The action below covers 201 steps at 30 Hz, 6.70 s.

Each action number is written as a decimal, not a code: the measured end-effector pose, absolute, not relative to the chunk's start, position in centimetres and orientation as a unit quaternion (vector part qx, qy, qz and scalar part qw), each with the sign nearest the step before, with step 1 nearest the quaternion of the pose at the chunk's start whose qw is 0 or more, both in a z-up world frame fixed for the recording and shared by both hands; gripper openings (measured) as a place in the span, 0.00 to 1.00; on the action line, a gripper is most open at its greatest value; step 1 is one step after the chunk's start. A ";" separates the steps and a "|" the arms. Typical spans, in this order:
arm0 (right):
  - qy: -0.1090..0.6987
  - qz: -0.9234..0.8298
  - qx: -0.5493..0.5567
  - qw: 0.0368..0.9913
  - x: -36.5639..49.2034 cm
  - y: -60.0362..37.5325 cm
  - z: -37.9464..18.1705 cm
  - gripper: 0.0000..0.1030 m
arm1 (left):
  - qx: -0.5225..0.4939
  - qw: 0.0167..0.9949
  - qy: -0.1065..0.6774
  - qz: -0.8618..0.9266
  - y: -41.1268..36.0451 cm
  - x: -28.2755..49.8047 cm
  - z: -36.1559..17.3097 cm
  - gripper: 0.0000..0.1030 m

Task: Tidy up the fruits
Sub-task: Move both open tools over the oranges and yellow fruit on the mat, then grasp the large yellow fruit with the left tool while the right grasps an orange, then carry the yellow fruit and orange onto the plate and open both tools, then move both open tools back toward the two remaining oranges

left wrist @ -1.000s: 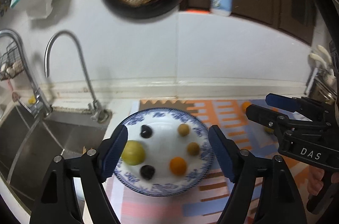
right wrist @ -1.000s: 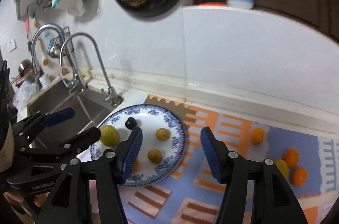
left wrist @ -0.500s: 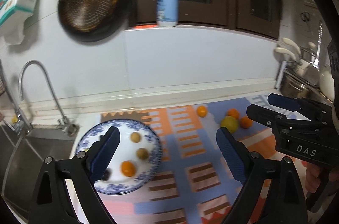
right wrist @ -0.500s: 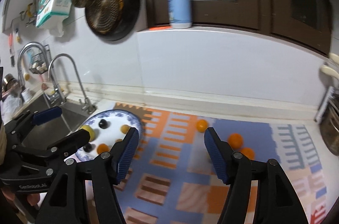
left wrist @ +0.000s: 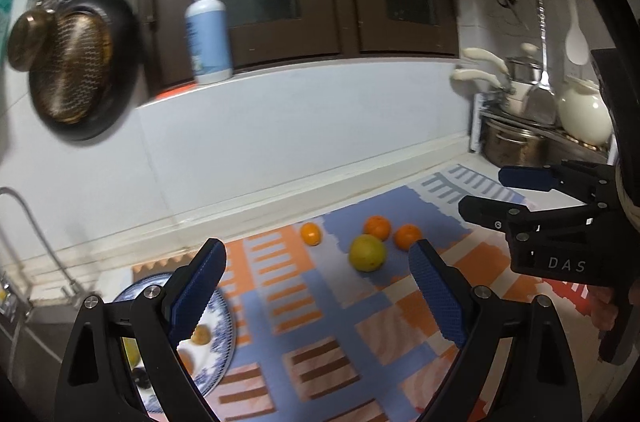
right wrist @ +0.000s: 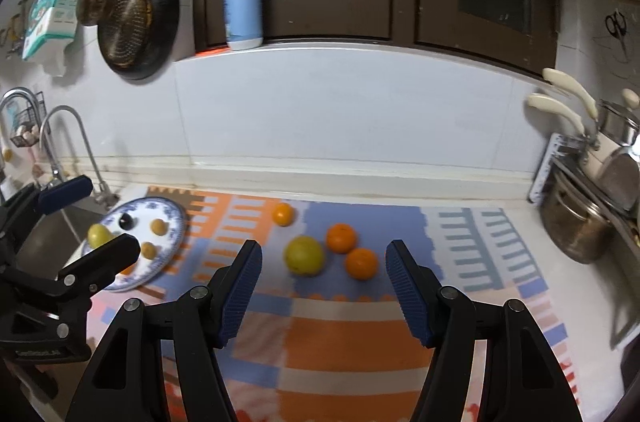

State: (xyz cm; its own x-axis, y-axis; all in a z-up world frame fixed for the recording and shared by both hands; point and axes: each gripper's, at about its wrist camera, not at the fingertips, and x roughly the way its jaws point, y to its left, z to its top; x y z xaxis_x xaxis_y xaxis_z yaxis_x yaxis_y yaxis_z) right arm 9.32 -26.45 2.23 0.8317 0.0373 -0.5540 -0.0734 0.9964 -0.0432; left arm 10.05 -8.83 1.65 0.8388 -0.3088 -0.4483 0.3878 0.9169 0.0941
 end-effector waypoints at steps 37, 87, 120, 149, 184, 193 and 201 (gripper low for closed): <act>0.399 0.095 -0.078 0.909 19.7 -31.0 -8.8 0.57 | 0.168 0.882 0.315 -0.306 -17.1 21.9 -9.1 0.67; 0.338 0.160 -0.032 0.927 14.1 -23.4 -2.0 0.40 | 0.053 0.935 0.296 -0.188 -6.8 14.6 -2.1 0.48; 0.327 0.269 -0.064 0.904 15.1 -8.8 -1.3 0.40 | 0.008 0.953 0.299 -0.041 7.3 11.6 -1.6 0.47; 0.426 0.287 -0.081 0.854 22.7 -2.7 -8.4 0.40 | 0.019 0.926 0.373 -0.061 11.3 19.3 -6.5 0.51; 0.302 0.187 -0.053 0.933 13.2 -11.6 1.1 0.67 | 0.010 0.960 0.278 -0.031 4.9 10.0 1.6 0.75; 0.300 0.107 -0.022 0.948 12.0 -17.1 2.1 0.71 | 0.025 0.960 0.268 -0.079 0.8 11.0 2.3 0.78; 0.295 0.037 -0.009 0.955 12.1 -21.6 2.6 0.71 | 0.042 0.955 0.263 -0.131 -2.9 13.2 2.2 0.79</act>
State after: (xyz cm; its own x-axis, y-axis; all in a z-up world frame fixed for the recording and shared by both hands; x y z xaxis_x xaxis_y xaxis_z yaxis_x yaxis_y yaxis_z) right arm 12.06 -21.65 2.56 0.8229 0.0652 -0.5645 -0.0757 0.9971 0.0048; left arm 13.24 -2.93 2.18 0.8274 -0.2280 -0.5132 0.2718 0.9623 0.0107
